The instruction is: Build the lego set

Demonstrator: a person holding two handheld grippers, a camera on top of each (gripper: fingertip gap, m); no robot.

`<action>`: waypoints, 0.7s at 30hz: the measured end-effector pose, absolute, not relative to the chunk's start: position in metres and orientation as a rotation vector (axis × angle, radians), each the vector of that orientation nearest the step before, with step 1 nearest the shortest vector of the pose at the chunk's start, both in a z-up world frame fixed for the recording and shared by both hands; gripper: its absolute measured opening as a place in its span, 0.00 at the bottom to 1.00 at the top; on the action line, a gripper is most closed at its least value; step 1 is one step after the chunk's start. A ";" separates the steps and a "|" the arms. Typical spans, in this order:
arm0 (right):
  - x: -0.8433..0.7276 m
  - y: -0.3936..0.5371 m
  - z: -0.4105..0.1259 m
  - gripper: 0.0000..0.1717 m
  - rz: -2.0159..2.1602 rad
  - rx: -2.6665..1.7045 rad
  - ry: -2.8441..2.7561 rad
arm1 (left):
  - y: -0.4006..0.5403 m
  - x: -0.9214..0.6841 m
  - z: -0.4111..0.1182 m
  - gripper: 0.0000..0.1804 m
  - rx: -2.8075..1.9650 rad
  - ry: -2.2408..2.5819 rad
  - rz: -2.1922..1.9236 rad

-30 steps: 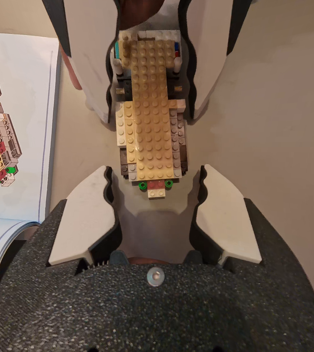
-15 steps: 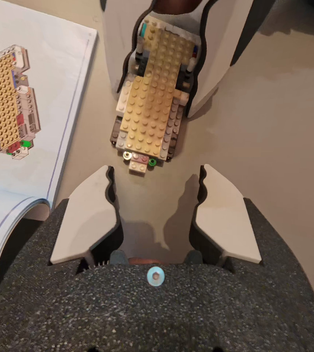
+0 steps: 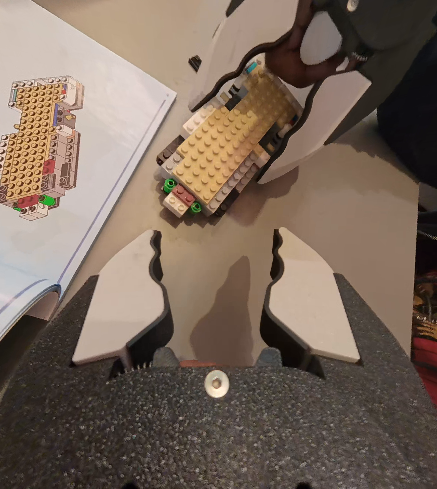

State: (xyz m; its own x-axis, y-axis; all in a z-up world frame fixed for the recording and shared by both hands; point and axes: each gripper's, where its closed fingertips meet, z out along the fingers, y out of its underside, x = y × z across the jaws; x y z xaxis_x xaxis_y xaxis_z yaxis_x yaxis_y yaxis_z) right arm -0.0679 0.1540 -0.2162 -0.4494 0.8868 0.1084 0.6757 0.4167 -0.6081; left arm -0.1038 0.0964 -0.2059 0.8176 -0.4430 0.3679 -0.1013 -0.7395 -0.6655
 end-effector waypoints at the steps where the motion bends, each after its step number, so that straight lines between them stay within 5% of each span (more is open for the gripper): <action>1: -0.069 0.155 -0.214 0.43 0.691 -1.337 -2.244 | 0.099 -0.105 -0.204 0.45 -2.338 0.365 -0.697; 21: -0.079 0.179 -0.170 0.43 0.785 -1.368 -1.973 | 0.141 -0.121 -0.152 0.39 -1.877 -0.317 -1.185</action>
